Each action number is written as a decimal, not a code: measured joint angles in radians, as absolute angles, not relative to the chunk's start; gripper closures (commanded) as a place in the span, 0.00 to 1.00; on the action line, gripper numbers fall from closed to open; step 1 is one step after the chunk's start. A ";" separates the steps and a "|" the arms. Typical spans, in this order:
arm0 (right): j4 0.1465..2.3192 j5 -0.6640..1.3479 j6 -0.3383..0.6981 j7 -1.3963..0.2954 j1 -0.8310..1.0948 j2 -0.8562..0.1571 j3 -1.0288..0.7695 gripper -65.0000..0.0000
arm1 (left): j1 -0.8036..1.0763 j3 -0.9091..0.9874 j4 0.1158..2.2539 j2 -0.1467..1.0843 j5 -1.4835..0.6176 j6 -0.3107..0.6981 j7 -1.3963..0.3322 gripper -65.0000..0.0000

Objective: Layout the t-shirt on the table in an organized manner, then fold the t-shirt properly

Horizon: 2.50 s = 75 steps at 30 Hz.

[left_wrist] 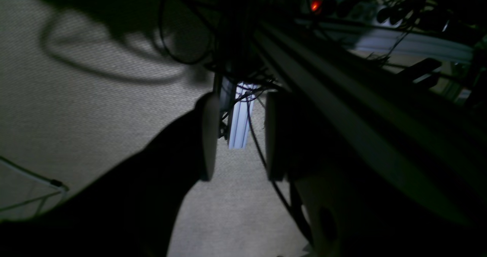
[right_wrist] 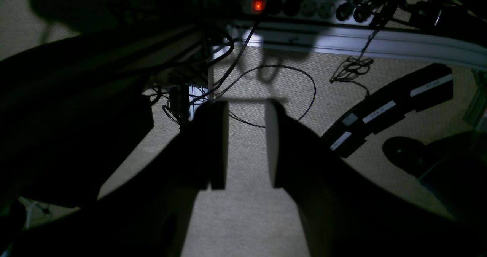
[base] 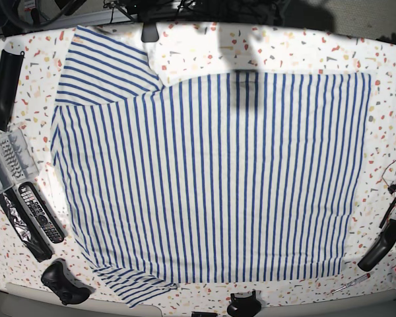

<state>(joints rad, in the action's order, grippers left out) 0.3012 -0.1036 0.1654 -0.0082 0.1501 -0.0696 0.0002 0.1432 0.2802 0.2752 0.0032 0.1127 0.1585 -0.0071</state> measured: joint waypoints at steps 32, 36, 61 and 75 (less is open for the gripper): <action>1.291 0.337 0.335 -0.113 0.953 -0.511 0.082 0.75 | 0.791 0.094 1.225 0.227 -0.168 0.297 -0.179 0.72; 1.528 0.337 0.338 -0.113 1.092 -0.587 0.073 0.75 | 0.896 0.092 1.415 0.292 -0.167 0.297 -0.220 0.72; 2.246 0.174 0.358 -0.268 1.294 -0.644 -0.316 0.75 | 1.023 0.093 2.135 0.664 0.469 0.088 -0.342 0.69; 2.286 0.179 0.356 -0.357 1.172 -0.637 -0.316 0.75 | 0.825 0.090 2.030 0.685 0.457 0.091 -0.275 0.61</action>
<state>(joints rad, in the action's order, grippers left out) 2.2856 0.1787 0.3565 -0.3573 1.1717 -0.6373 -0.3161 0.8253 0.0902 2.0300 0.6846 0.4568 0.0914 -0.2749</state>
